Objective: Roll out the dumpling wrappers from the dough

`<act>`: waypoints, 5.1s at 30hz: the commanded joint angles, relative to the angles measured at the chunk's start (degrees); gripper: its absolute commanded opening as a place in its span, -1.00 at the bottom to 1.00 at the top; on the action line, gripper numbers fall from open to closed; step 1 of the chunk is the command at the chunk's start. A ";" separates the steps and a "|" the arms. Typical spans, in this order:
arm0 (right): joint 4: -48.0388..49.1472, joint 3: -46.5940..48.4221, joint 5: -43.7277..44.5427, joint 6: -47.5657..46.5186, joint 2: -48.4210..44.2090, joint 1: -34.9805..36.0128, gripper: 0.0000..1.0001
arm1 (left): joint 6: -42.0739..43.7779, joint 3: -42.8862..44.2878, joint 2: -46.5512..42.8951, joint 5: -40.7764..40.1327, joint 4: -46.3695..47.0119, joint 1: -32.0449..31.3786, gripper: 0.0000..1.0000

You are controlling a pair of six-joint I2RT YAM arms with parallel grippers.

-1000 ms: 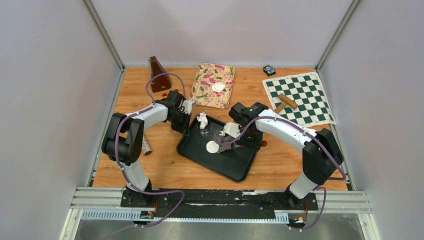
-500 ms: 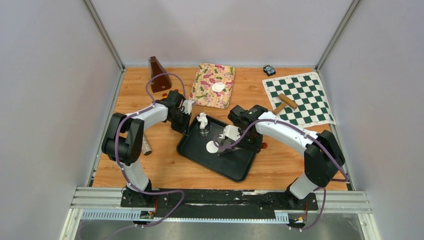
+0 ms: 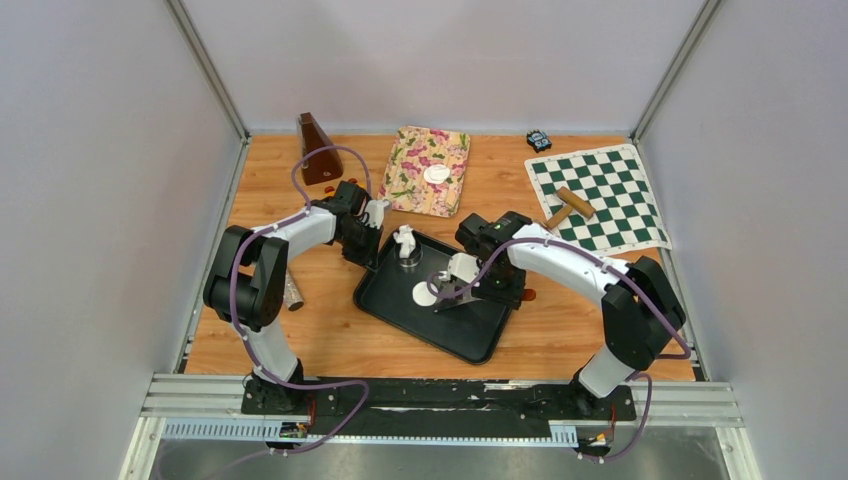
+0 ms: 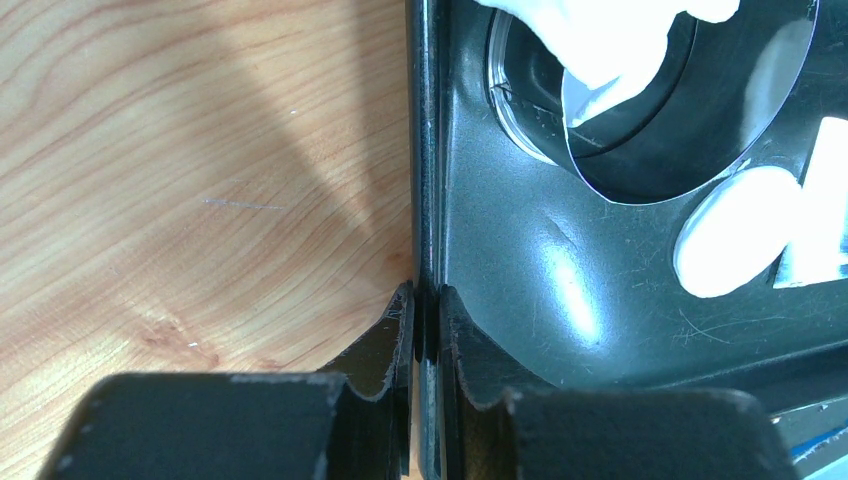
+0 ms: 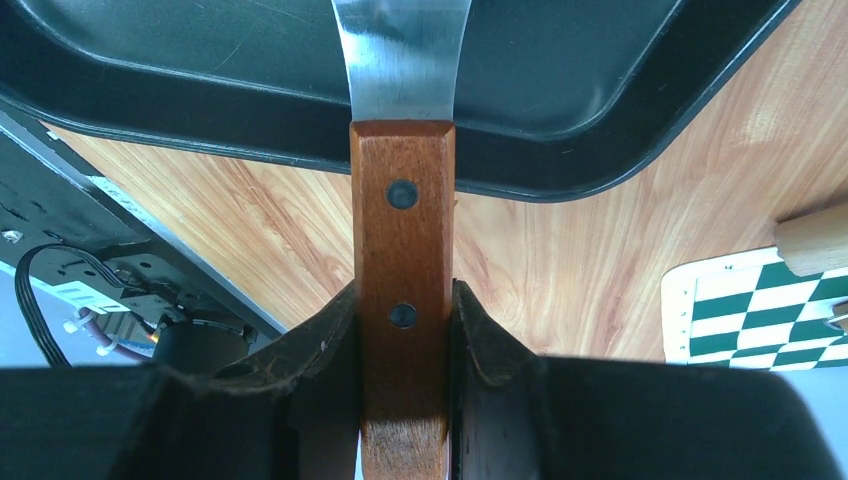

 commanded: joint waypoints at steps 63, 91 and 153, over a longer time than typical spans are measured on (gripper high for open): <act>7.14 -2.60 3.53 -0.31 -10.66 0.34 -1.00 | 1.30 -0.39 1.63 -5.74 -0.57 -0.36 -1.00; 13.55 -9.88 10.51 3.07 -0.76 4.18 -1.00 | 1.10 -0.39 1.79 -5.96 -0.40 -0.36 -1.00; 16.37 -11.45 11.47 5.62 2.34 4.18 -1.00 | 1.19 -0.21 1.53 -6.45 -0.50 -0.35 -1.00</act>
